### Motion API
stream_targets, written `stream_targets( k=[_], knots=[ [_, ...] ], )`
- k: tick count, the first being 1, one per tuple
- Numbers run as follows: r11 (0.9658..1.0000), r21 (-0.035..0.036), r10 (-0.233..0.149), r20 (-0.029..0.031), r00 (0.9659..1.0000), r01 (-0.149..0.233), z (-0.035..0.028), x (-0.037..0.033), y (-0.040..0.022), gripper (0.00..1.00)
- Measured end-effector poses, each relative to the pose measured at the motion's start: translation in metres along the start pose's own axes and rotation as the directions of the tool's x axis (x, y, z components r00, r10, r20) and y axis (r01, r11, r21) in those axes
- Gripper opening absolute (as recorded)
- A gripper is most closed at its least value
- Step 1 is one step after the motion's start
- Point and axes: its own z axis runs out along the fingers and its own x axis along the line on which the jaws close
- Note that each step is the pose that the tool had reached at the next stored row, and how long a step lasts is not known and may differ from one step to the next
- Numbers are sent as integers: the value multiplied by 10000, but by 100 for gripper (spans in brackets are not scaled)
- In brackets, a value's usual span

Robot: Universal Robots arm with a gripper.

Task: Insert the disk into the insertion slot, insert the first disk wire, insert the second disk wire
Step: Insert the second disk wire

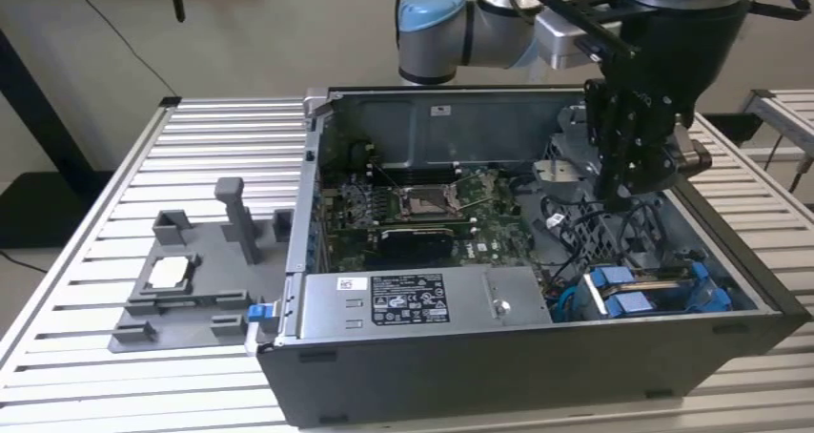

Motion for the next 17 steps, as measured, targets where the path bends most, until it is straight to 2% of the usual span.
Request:
stream_targets(
  k=[2,6,7,17],
  knots=[
    [9999,131,-11,-10,10000,11,18,-23,28,27],
    [9987,507,-104,-18,9999,104,39,-47,48,27],
    [9985,542,-124,-18,9999,124,40,-47,50,27],
    [9984,542,-125,-20,9999,126,39,-48,50,25]
  ],
)
